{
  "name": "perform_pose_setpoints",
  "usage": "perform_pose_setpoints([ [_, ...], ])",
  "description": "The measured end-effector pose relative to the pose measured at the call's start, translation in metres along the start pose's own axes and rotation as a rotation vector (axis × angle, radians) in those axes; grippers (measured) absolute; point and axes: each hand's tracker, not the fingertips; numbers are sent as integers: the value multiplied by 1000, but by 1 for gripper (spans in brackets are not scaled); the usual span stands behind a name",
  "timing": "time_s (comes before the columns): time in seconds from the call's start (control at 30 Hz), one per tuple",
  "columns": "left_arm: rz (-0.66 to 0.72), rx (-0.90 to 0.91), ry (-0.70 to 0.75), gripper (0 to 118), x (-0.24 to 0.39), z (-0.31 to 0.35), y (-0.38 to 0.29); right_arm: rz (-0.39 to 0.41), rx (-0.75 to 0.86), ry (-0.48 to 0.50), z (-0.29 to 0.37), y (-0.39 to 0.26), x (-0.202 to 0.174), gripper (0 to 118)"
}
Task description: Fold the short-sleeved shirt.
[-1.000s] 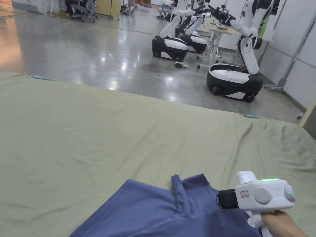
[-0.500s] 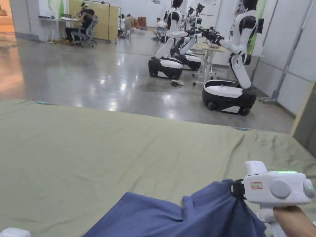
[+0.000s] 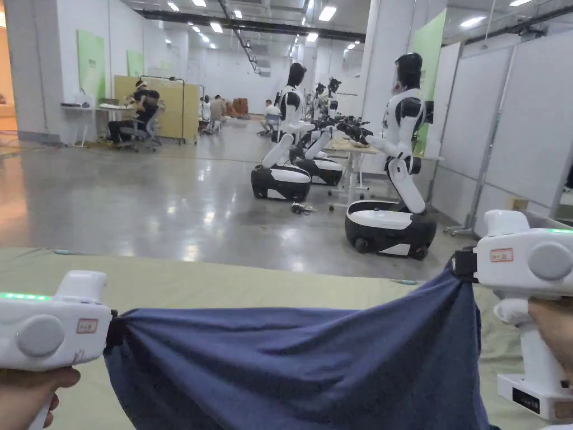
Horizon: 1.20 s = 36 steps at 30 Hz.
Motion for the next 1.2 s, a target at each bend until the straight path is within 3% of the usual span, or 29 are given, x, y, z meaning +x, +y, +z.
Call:
perform_pose_setpoints([
  [0.37, 33, 202, 68, 6, 18, 11, 176, -95, 256, -58, 8, 148, 28, 6],
  [0.7, -43, 297, 173, 6, 22, -7, 263, -42, 360, -62, -14, 222, 15, 6],
  [0.9, -33, 263, 185, 6, 14, -48, 245, -31, 307, -68, -61, 195, 13, 6],
  [1.07, 26, 211, 189, 6, 11, -101, 184, -77, 233, -73, -109, 136, 20, 6],
  [1.2, 3, 199, 188, 6, 16, -107, 161, -95, 224, -57, -112, 116, 25, 6],
])
